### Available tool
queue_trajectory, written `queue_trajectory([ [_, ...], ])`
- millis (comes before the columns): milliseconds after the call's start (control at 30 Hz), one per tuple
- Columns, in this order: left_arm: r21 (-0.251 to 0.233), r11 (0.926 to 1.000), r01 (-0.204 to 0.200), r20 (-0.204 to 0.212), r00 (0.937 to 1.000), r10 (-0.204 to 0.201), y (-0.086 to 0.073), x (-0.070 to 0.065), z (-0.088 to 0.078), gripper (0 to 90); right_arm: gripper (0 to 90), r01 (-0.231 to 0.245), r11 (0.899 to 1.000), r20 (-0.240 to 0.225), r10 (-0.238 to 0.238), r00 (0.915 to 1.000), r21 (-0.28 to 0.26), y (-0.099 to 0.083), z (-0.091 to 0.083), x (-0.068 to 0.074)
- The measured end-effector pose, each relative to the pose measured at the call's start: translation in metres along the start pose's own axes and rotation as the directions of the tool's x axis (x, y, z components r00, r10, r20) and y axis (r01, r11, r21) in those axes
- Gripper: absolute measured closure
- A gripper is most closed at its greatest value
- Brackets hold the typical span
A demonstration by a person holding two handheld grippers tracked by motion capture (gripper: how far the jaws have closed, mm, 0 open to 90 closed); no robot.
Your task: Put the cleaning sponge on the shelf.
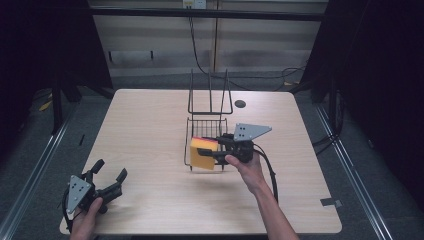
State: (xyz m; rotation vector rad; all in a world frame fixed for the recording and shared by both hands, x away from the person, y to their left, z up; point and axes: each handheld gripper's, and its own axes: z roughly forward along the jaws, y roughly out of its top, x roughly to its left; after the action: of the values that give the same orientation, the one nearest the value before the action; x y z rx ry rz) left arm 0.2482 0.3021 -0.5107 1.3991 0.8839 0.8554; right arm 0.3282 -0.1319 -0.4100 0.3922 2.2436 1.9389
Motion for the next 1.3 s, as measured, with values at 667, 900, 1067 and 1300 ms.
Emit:
queue_trajectory([
  [667,0.000,1.0000,0.000,0.002,1.0000,0.000,0.000,0.000,0.000,15.5,60.6,-0.044,0.996,0.017,0.043,0.9989,0.075,-0.013,0.009,-0.039],
  [900,0.000,1.0000,-0.001,0.002,1.0000,0.001,0.000,0.000,0.000,15.5,60.6,-0.056,0.995,0.022,0.054,0.9983,0.080,-0.020,0.011,-0.044],
  [1067,0.000,1.0000,-0.001,0.002,1.0000,0.001,0.000,0.000,0.000,15.5,60.5,-0.061,0.994,0.034,0.058,0.9977,0.092,-0.024,0.012,-0.048],
  [1300,0.000,1.0000,0.000,0.004,1.0000,0.000,0.000,0.000,0.000,15.5,60.5,-0.076,0.992,0.022,0.074,0.9970,0.105,-0.033,0.016,-0.052],
])
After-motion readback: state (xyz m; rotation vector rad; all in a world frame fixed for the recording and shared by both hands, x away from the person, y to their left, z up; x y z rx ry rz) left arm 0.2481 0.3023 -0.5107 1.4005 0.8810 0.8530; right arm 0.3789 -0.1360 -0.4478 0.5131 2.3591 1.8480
